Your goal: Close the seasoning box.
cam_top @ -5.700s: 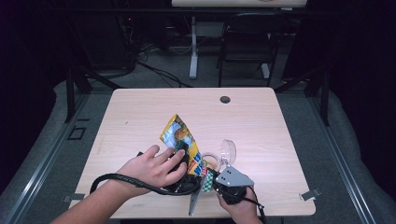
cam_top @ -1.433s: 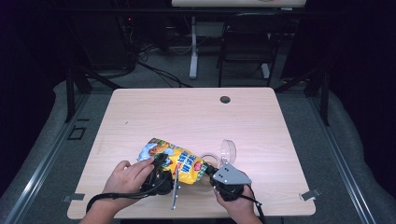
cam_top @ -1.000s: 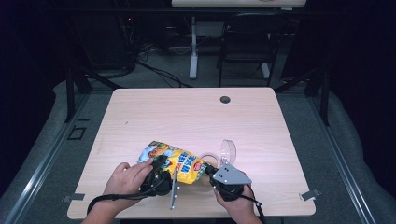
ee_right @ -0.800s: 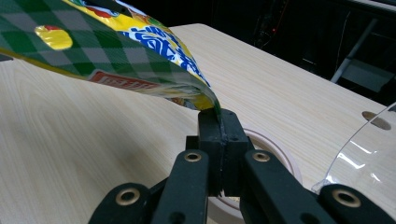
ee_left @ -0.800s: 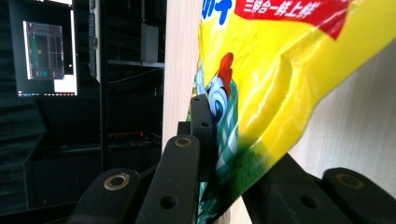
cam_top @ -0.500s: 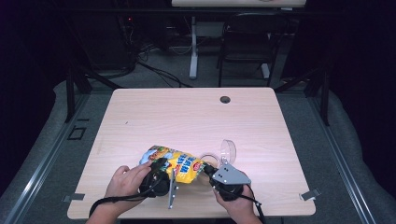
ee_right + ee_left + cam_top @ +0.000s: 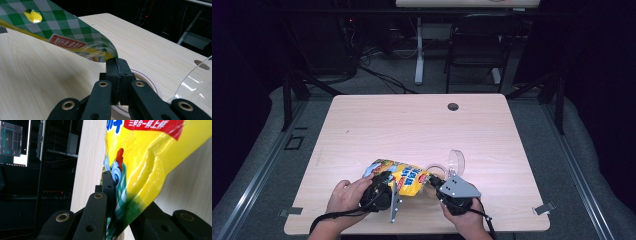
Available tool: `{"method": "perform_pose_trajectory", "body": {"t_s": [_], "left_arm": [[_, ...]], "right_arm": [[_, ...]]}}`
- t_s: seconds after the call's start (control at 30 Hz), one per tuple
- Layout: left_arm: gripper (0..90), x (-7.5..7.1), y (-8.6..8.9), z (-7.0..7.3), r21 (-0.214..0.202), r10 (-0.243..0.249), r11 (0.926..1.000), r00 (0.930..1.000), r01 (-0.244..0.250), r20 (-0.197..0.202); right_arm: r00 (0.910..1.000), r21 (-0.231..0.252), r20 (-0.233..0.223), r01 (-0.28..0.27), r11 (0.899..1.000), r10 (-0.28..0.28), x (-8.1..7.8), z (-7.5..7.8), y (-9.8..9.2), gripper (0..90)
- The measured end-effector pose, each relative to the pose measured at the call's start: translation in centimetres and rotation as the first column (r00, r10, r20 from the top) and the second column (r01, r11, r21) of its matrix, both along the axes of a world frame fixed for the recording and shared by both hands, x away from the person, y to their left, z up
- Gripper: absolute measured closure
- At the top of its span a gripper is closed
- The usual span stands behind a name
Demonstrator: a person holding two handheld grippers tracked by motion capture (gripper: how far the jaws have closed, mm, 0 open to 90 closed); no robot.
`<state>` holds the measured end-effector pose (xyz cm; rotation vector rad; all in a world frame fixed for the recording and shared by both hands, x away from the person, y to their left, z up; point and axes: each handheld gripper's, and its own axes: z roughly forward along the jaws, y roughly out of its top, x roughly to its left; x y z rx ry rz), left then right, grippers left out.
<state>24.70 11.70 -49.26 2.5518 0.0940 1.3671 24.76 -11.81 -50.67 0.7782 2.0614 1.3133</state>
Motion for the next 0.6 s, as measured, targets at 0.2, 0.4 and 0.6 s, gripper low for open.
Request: {"method": "perform_pose_trajectory", "body": {"t_s": [0.2, 0.4, 0.6], "left_arm": [[86.9, -0.1, 0.4, -0.5, -0.035, 0.000, 0.9994, 1.0000, 0.000, -0.001], [87.0, 0.0, 0.8, -0.8, -0.075, -0.005, 0.9972, 0.9996, 0.003, -0.028], [87.0, 0.2, 1.1, -1.0, -0.096, -0.008, 0.9954, 0.9985, 0.002, -0.054]], "right_arm": [[1.0000, 0.005, 0.002, 0.001, 1.000, -0.001, 0.0, 0.0, 0.1, 87.8], [1.0000, 0.017, 0.006, -0.007, 1.000, 0.006, 0.0, 0.0, 0.1, 84.6], [0.9999, 0.026, -0.001, -0.012, 1.000, 0.012, 0.2, -0.2, 0.0, 79.9]]}}
